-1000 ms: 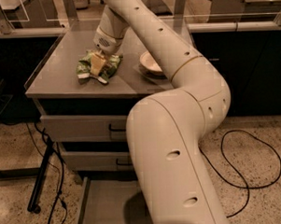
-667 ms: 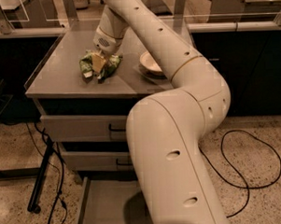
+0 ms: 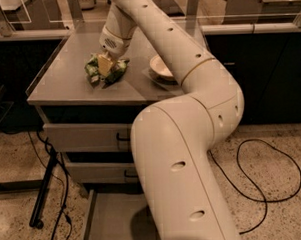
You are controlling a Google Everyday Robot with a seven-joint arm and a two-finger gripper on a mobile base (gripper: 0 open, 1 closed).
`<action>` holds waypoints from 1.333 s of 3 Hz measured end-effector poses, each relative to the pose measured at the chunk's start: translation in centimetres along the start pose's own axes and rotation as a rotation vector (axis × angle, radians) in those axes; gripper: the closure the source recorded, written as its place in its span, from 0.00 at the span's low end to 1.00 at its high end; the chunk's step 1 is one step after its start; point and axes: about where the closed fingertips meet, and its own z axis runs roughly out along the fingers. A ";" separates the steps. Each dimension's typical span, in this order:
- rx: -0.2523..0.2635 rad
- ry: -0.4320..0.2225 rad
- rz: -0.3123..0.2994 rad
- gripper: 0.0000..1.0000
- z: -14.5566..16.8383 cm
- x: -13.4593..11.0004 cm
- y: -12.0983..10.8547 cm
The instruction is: Place green jalapeno chip bag into bottom drawer
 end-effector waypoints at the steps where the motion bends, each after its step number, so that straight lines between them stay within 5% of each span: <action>1: 0.004 -0.002 -0.002 1.00 -0.5 -0.1 0.0; 2: 0.071 -0.065 -0.105 1.00 -3.4 -1.9 0.8; 3: 0.122 -0.147 -0.220 1.00 -6.7 -3.7 4.2; 4: 0.095 -0.143 -0.260 1.00 -5.4 -3.7 7.1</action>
Offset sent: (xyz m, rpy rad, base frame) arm -0.0892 0.0235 0.0905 0.0993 -0.3524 0.1909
